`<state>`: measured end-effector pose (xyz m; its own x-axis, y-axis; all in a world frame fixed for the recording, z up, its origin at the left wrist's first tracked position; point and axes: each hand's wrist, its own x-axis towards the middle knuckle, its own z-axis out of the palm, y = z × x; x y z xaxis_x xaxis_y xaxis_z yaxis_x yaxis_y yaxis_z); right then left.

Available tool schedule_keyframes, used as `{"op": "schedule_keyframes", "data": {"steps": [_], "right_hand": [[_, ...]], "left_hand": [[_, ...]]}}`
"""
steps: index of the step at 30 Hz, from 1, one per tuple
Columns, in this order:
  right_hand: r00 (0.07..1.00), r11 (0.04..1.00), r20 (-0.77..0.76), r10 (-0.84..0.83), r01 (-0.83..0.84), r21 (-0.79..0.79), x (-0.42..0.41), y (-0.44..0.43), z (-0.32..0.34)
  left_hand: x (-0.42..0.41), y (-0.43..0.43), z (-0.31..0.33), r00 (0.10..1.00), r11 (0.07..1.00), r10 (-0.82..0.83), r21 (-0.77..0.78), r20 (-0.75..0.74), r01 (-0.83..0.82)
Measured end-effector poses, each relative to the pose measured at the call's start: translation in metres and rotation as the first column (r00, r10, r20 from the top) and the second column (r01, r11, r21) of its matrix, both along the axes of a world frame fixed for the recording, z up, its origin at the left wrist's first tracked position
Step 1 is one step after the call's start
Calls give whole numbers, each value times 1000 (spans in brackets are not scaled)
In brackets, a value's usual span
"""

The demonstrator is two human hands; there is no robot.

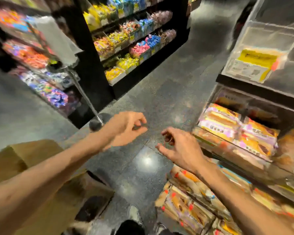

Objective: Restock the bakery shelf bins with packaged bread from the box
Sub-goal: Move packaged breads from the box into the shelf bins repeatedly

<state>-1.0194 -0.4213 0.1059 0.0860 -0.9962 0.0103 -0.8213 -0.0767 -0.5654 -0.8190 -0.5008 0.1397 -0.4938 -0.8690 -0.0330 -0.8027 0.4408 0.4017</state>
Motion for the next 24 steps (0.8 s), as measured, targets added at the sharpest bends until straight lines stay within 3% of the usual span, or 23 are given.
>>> {"op": "schedule_keyframes", "data": {"steps": [2, 4, 6, 11, 16, 21, 24], "right_hand": [[983, 982, 22, 182, -183, 41, 53, -9, -13], [938, 934, 46, 344, -347, 83, 110, -15, -27], [874, 866, 50, 483, -486, 118, 166, -19, -39], [680, 666, 26, 733, -724, 177, 301, -19, -60], [510, 499, -28, 860, -827, 259, 424, -21, -92], [456, 409, -4, 890, -794, 449, 524, -25, -146], [486, 388, 9, 874, -708, 589, 573, -31, -186]], "left_hand": [[69, 26, -17, 975, 967, 221, 131, 8, -220], [138, 60, -32, 909, 871, 415, 307, -45, -383], [201, 94, -47, 846, 791, 531, 326, 56, -518], [322, 174, -96, 575, 503, 800, 329, 174, -799], [415, 218, -157, 364, 244, 911, 460, 193, -854], [497, 236, -237, 205, 13, 946, 603, 251, -798], [534, 244, -282, 136, -110, 945, 678, 299, -727]]}}
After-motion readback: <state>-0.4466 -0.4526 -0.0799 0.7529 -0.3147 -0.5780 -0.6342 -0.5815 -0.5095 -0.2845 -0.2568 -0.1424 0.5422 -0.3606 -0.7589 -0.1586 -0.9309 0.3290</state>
